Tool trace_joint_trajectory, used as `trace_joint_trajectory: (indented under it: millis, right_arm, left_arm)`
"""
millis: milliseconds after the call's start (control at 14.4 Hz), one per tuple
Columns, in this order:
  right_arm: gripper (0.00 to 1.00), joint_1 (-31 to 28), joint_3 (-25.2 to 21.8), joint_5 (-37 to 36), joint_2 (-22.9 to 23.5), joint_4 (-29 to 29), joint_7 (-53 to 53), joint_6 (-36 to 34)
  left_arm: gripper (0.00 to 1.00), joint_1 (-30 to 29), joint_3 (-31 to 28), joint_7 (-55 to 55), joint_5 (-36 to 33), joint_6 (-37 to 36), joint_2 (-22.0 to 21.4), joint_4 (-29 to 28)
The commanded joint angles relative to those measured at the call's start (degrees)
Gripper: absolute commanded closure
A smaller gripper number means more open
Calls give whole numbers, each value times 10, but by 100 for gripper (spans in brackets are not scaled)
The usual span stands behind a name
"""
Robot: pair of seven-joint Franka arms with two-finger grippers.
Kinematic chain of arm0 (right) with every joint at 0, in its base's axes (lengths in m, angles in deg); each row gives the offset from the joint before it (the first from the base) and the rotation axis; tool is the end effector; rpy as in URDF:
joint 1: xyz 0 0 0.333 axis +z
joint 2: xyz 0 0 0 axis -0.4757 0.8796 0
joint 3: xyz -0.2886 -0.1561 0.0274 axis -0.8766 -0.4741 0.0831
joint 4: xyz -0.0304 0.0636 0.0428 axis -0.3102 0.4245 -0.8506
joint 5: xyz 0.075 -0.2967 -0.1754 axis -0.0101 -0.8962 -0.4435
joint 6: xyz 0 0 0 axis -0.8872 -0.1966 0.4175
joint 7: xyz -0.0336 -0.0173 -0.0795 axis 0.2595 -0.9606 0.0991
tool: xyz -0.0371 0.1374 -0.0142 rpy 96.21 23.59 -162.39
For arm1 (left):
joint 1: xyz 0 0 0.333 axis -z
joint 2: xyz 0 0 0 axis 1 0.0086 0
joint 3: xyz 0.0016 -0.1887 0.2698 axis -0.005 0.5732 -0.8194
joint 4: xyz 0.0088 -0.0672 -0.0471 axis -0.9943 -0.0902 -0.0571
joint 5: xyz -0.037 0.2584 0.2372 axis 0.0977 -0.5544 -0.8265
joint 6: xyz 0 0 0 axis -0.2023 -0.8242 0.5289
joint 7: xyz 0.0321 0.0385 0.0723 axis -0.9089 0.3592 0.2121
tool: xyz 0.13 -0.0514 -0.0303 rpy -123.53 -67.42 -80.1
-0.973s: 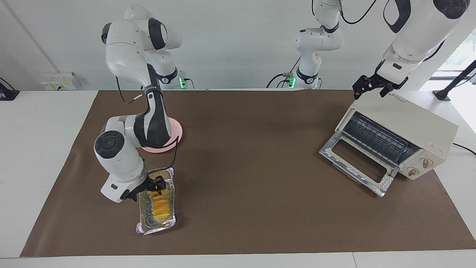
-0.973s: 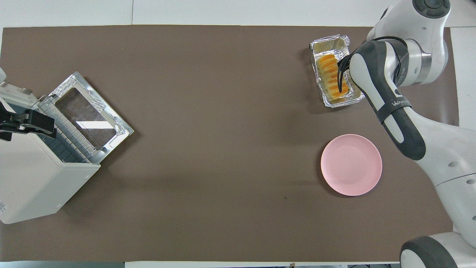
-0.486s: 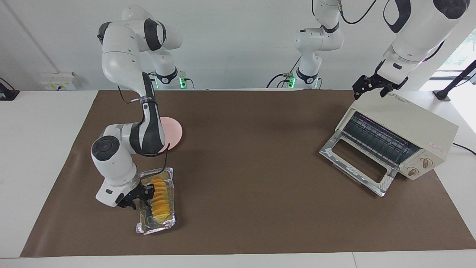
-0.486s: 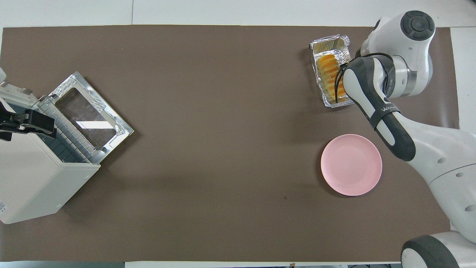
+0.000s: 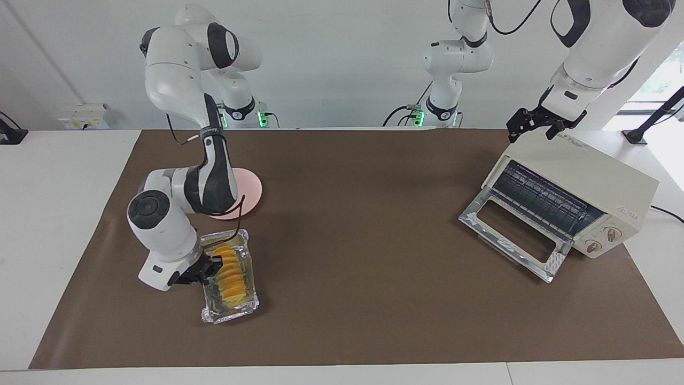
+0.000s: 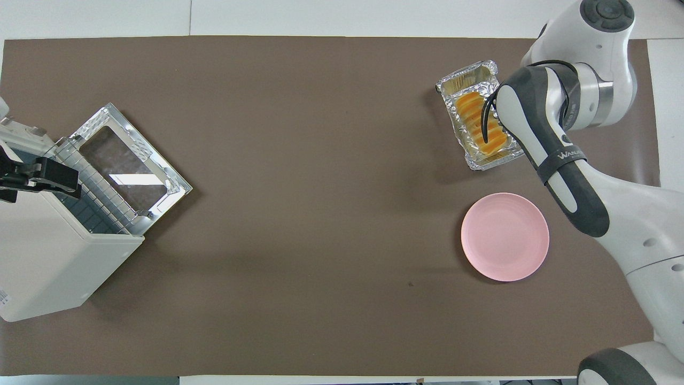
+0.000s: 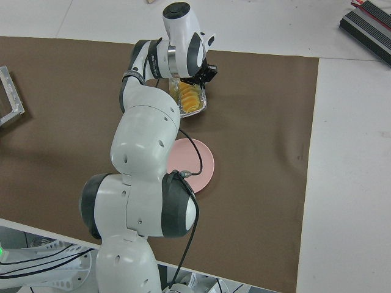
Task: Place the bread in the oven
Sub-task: 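Grasp the foil tray with the right gripper and slide it toward the oven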
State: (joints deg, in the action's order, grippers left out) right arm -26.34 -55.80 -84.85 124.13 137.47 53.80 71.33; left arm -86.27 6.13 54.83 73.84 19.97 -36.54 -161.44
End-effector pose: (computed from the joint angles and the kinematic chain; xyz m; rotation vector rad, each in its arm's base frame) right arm 0.7010 0.0432 0.3524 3.0664 0.4840 -0.0824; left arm 0.4828 -0.0256 0.5870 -3.0903 0.0158 0.2272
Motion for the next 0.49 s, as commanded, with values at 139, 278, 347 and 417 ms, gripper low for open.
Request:
trace_joint_trajectory:
  millis: [139, 278, 347, 417]
  right_arm:
    - [100, 151, -1, 34, -13, -102, -232, -156]
    - [100, 231, 0, 56, -23, -99, -338, -130]
    - [100, 262, -1, 63, -26, -82, -374, -103]
    - [100, 288, -1, 63, -39, -44, -402, -80]
  left_arm:
    - [0, -7, 2, -7, 7, -5, -11, -7]
    - [0, -7, 2, -7, 7, -5, -11, -7]
    - [0, -7, 2, -7, 7, -5, -11, -7]
    - [0, -7, 2, -7, 8, -5, -11, -7]
